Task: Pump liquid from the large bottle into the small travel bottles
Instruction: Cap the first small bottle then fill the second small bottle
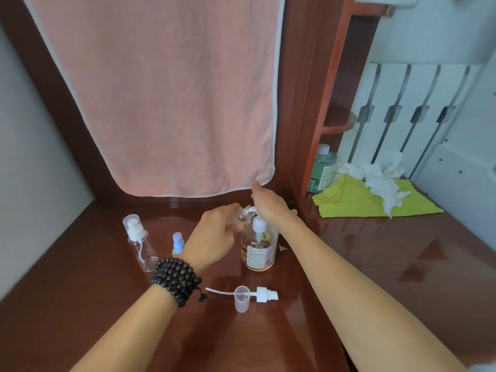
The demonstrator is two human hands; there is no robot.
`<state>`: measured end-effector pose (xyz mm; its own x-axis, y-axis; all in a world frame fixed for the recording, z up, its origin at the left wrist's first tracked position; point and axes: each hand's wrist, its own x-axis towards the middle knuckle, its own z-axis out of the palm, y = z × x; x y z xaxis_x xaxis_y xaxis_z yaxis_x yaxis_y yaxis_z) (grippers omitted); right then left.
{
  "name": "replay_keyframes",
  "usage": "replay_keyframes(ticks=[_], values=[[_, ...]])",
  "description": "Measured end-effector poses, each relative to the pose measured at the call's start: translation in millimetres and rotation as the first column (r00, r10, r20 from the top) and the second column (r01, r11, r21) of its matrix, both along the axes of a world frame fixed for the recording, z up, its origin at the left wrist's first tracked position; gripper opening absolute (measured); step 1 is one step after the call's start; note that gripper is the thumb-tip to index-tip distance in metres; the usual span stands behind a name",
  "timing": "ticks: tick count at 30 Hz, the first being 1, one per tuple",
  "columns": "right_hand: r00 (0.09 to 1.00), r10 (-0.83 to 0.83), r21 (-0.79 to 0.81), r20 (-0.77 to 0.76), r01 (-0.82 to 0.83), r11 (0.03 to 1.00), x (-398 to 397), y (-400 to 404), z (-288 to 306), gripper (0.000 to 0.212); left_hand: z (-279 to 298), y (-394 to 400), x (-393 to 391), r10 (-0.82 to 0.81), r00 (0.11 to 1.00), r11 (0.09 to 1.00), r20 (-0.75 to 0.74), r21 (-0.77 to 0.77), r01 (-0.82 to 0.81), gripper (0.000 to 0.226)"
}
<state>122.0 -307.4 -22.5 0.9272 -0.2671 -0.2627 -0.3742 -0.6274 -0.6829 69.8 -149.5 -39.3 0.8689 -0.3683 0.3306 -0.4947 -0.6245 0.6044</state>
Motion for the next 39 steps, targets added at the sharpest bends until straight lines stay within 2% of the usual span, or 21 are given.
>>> replay_keyframes(ticks=[3,6,9,15,19,24,26,34,39], values=[[1.000,-0.007,0.010,0.003,0.007,1.000,3,-1,-3,0.074,1,-1,0,0.004,1.000,1.000,0.008,0.009,-0.004,0.016],[1.000,-0.009,-0.006,-0.022,0.009,1.000,8,2,-10,0.061,-3,-4,-2,0.022,0.999,1.000,0.037,0.018,-0.023,0.015],[0.997,-0.049,-0.012,-0.064,0.048,0.999,13,4,-19,0.058,-9,-6,-3,0.040,0.999,0.998,0.036,0.045,-0.042,0.015],[0.997,-0.065,0.023,-0.035,0.066,0.998,11,4,-10,0.074,-1,-2,-4,0.005,1.000,1.000,0.022,0.014,-0.005,0.014],[0.999,-0.041,0.025,-0.004,0.041,0.999,14,3,-8,0.075,3,-2,-4,0.011,0.999,1.000,0.030,0.010,-0.012,0.014],[0.994,-0.043,-0.048,-0.096,0.039,0.998,11,-1,-18,0.053,-5,-6,-5,0.049,0.998,0.998,0.033,0.048,-0.051,0.019],[0.994,-0.046,-0.071,-0.099,0.040,0.997,9,0,-19,0.051,-6,-6,-5,0.058,0.998,0.997,0.030,0.057,-0.059,0.019],[1.000,-0.022,-0.019,-0.020,0.021,1.000,15,-3,-9,0.070,4,-3,-4,0.028,0.999,0.999,0.030,0.016,-0.028,0.014],[0.998,-0.042,-0.026,-0.053,0.041,0.999,22,0,-23,0.067,-1,-5,-4,0.044,0.999,0.998,0.023,0.032,-0.045,0.016]])
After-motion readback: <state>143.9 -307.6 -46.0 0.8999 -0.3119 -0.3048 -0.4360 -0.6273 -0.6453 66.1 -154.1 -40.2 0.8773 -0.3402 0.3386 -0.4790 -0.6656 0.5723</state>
